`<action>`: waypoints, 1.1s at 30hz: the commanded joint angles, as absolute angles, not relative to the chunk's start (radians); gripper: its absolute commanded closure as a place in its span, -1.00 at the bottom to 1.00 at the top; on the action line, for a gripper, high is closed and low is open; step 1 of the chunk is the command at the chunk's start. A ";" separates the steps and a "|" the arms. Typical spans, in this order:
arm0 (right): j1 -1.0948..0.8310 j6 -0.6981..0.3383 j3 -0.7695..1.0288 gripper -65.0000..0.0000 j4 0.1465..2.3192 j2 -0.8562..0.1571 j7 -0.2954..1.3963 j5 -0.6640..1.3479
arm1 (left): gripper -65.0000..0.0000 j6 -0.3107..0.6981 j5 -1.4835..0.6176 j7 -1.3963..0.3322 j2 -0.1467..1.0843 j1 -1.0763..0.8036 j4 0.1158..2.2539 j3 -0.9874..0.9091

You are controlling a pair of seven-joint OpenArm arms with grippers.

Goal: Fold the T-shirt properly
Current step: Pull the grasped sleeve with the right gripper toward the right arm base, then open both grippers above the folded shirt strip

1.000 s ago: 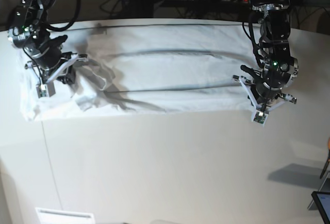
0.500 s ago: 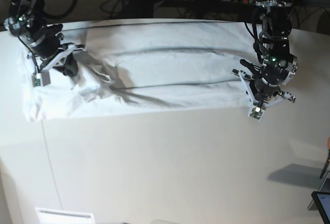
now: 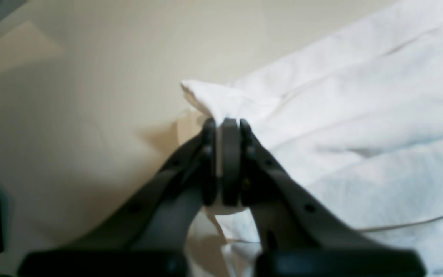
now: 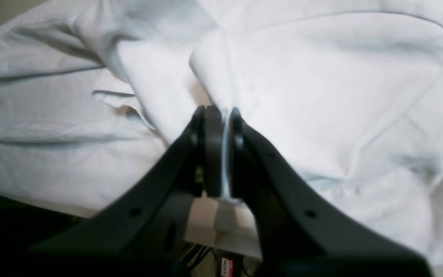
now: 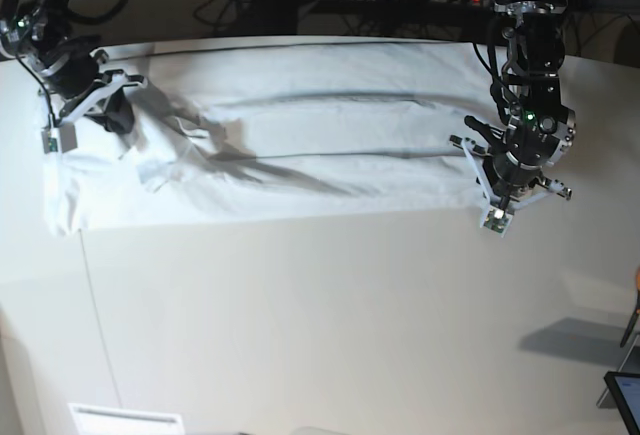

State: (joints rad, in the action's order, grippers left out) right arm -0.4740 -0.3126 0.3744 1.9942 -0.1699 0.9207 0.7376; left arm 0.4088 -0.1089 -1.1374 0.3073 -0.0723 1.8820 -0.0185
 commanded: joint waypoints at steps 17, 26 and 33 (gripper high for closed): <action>-0.479 -0.320 0.438 0.23 2.009 -0.073 0.811 0.756 | 1.00 0.403 -0.117 -1.133 0.312 -0.061 1.951 -0.031; -0.467 -0.314 0.452 0.24 2.009 -0.101 0.797 0.756 | 1.00 0.403 -0.108 -1.138 0.302 -0.099 1.998 -0.036; -0.429 -0.314 0.449 0.24 2.009 -0.101 0.803 0.754 | 1.00 0.403 -0.107 -1.135 0.315 -0.125 2.000 -0.036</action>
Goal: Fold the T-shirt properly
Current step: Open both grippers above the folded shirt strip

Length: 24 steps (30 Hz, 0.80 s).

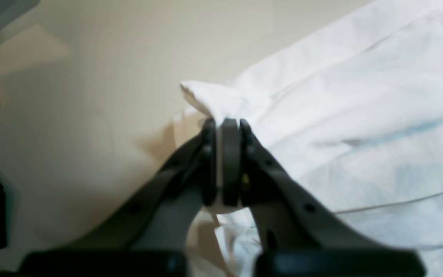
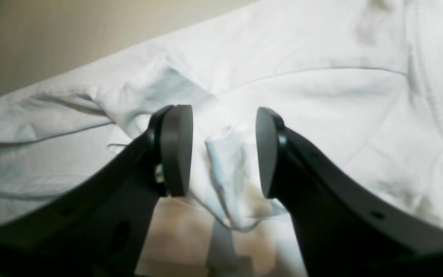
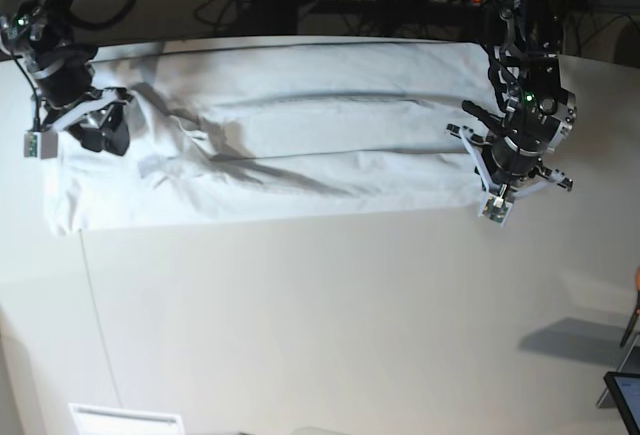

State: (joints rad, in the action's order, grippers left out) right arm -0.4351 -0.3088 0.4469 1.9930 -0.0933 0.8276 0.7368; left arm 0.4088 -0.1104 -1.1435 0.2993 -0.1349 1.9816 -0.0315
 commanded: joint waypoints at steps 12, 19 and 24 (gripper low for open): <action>-0.371 -0.312 0.444 0.23 2.008 -0.101 0.814 0.751 | 0.74 0.407 -0.107 -1.133 0.335 -0.170 2.002 -0.024; -0.303 -0.312 0.444 0.24 1.989 -0.101 0.889 0.750 | 0.32 0.407 -0.113 -1.082 0.335 -0.214 2.009 -0.028; -0.291 -0.312 0.443 0.25 1.989 -0.101 0.889 0.750 | 0.32 0.407 -0.120 -0.944 0.320 -0.231 2.009 -0.064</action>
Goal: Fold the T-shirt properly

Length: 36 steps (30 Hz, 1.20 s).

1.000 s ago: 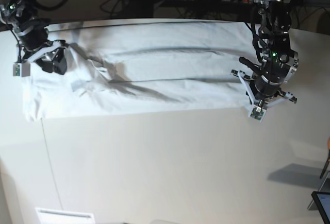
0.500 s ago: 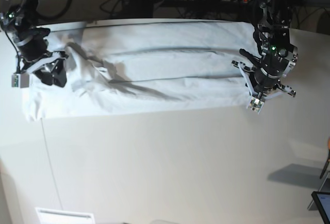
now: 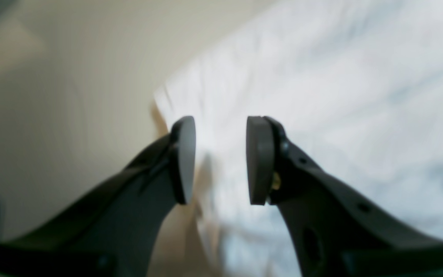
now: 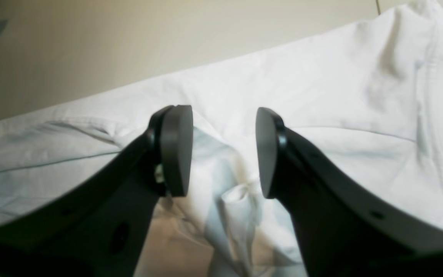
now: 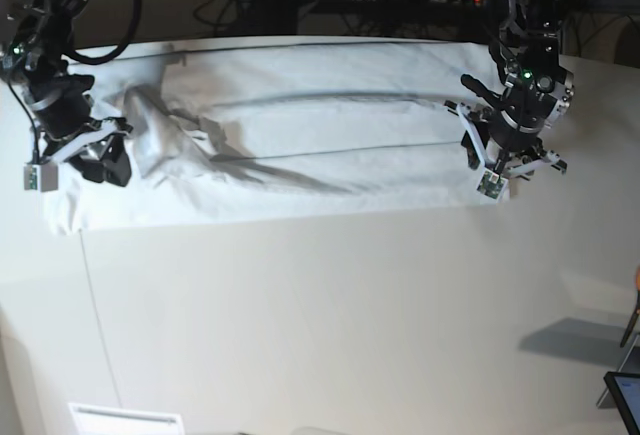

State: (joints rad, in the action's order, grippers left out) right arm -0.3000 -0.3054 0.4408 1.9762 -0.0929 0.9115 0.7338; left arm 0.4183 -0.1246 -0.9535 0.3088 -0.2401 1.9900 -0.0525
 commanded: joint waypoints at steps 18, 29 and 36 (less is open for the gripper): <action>-0.193 -0.312 0.409 0.25 1.988 -0.200 0.875 0.748 | 1.00 0.407 -0.107 -0.921 0.180 -0.346 2.014 -0.108; -0.193 -0.312 0.406 0.25 1.943 -0.208 0.871 0.748 | 1.00 0.406 -0.107 -0.921 0.274 -0.367 1.959 -0.105; -0.200 -0.315 0.406 0.25 1.943 -0.206 0.874 0.748 | 1.00 0.404 -0.056 -0.921 0.265 -0.243 1.794 -0.065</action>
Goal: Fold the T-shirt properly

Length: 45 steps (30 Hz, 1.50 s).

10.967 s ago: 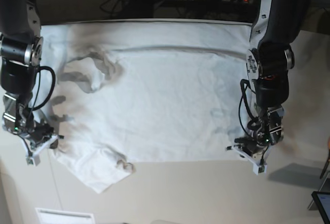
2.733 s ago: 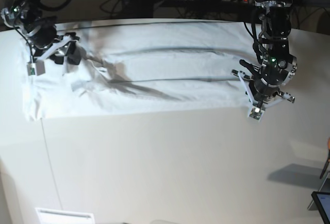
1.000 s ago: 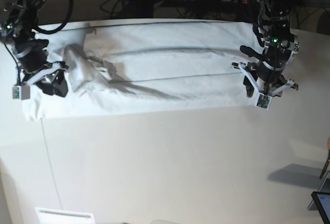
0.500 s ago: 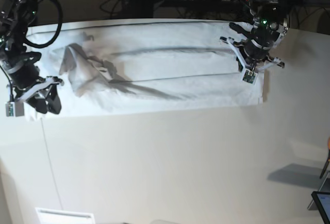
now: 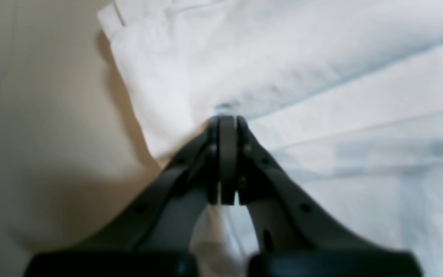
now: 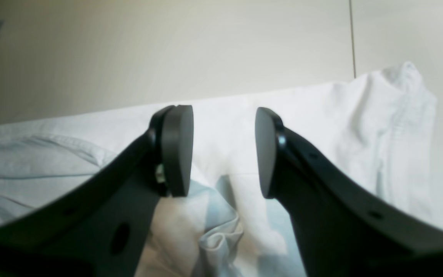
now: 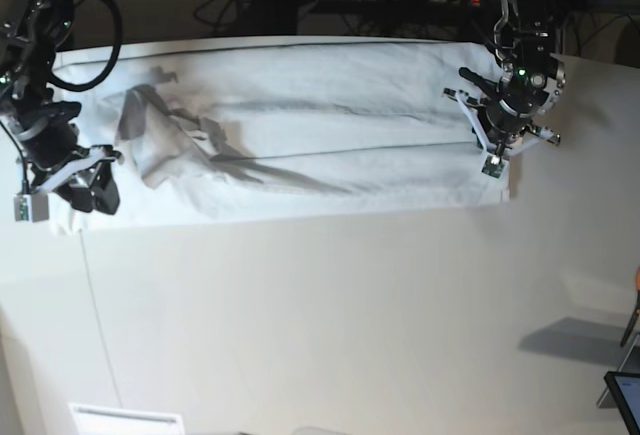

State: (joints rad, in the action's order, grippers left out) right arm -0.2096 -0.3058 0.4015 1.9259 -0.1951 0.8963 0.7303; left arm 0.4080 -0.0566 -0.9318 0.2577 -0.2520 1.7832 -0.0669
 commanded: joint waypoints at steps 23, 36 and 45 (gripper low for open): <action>-0.200 -0.311 0.262 -0.21 1.942 -0.249 0.875 0.673 | 1.00 0.407 0.130 -0.928 0.189 -0.088 1.874 -0.067; -0.222 -0.312 0.199 -0.18 1.939 -0.189 0.923 0.539 | 1.00 0.407 0.128 -0.921 0.185 -0.260 1.959 -0.229; -0.278 -0.317 0.197 1.00 1.945 -0.183 0.926 0.547 | 1.00 0.409 0.128 -0.921 0.186 -0.269 1.959 -0.259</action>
State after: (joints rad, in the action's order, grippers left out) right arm -0.2794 -0.3138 0.1951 1.9232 -0.1738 0.9401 0.5392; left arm 0.4175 0.1238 -0.9344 0.1749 -0.2745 1.9392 -0.2550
